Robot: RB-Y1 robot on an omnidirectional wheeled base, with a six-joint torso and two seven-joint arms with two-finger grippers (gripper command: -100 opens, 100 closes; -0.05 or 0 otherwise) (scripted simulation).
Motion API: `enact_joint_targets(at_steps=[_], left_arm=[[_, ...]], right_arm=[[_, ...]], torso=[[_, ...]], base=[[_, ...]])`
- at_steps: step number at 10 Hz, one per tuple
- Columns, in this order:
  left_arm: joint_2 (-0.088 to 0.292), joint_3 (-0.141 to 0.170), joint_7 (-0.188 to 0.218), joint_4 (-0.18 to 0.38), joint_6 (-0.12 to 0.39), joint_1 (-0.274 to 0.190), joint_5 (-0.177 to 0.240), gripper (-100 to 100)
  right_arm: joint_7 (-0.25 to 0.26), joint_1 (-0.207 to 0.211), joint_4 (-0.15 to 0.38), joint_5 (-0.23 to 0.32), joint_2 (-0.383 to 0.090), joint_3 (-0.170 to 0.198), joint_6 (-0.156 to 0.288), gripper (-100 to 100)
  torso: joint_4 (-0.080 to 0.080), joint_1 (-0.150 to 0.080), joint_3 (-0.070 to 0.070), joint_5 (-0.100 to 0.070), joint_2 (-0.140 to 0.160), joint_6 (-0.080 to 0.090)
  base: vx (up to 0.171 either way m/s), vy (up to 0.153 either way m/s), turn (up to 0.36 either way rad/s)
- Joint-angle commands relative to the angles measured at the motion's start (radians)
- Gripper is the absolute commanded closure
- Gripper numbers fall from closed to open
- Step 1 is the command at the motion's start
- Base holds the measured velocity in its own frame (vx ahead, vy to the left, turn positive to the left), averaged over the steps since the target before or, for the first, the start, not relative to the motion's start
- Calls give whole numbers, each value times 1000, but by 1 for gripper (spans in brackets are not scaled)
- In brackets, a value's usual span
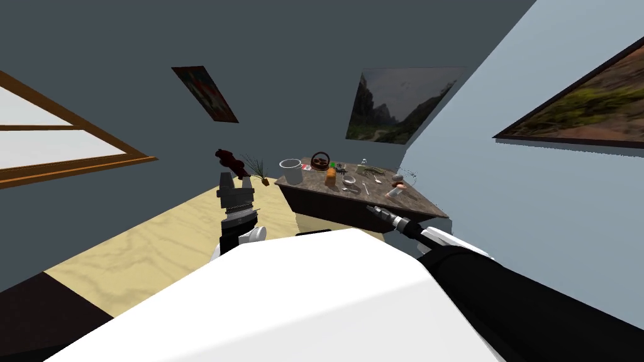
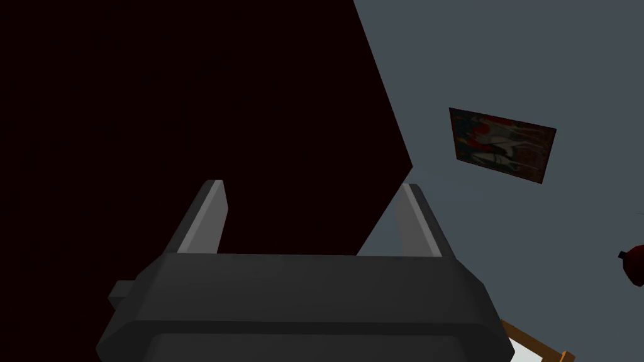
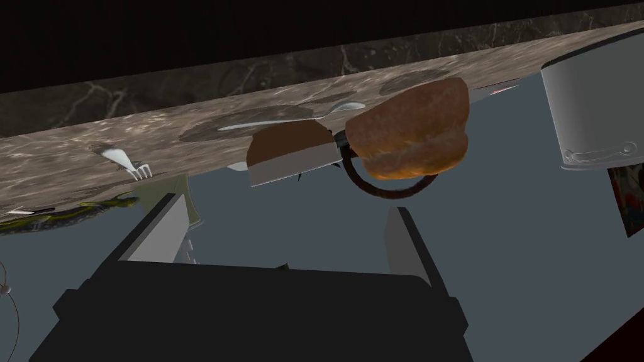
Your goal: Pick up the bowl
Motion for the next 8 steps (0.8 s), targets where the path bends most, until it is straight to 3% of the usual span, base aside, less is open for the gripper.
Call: enact_joint_targets(at_steps=[1, 4, 8], left_arm=[[0, 0, 0, 0, 0, 0, 0, 0], [0, 0, 0, 0, 0, 0, 0, 0], [0, 0, 0, 0, 0, 0, 0, 0]], right_arm=[[4, 18, 46, 19, -50, -4, -9, -100], [7, 36, 80, 36, -113, -7, -13, -100], [18, 84, 176, 87, -236, -11, -32, -100]], torso=[[0, 0, 0, 0, 0, 0], [0, -1, 0, 0, -1, 0], [-1, 0, -2, 0, -3, 0]], base=[[32, 74, 161], [22, 55, 95], [56, 68, 145]])
